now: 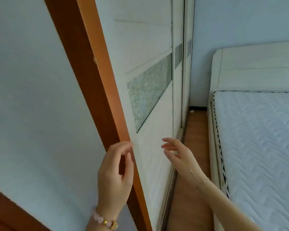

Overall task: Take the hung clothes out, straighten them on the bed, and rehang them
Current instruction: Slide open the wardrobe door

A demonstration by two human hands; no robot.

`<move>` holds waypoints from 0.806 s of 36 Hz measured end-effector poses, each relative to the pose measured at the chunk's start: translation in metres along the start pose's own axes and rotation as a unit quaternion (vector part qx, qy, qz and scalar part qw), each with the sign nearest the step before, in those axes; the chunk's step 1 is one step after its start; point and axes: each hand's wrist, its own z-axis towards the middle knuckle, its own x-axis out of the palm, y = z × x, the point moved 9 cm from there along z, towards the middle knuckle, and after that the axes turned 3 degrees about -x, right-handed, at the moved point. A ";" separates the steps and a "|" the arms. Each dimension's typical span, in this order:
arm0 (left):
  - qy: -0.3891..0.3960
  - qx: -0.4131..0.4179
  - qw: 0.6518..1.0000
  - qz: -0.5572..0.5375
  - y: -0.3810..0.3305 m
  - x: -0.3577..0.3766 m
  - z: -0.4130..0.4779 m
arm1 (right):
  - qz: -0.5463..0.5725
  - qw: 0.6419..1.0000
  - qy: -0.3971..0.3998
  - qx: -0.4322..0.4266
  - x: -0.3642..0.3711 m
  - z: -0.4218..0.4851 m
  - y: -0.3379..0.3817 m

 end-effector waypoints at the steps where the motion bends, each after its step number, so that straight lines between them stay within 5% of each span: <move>1: -0.042 0.002 0.999 0.008 -0.001 -0.011 0.007 | 0.005 1.000 -0.007 -0.027 0.004 0.008 0.013; 4: -0.106 -0.026 0.992 0.069 0.005 -0.025 0.026 | -0.006 0.997 0.001 -0.082 0.020 0.026 0.054; 12: -0.083 -0.078 0.980 0.162 0.039 -0.004 0.038 | 0.011 0.988 0.021 -0.154 0.056 0.054 0.082; 29: -0.086 -0.036 0.980 0.178 0.046 0.001 0.034 | 0.060 0.988 0.013 -0.139 0.067 0.072 0.066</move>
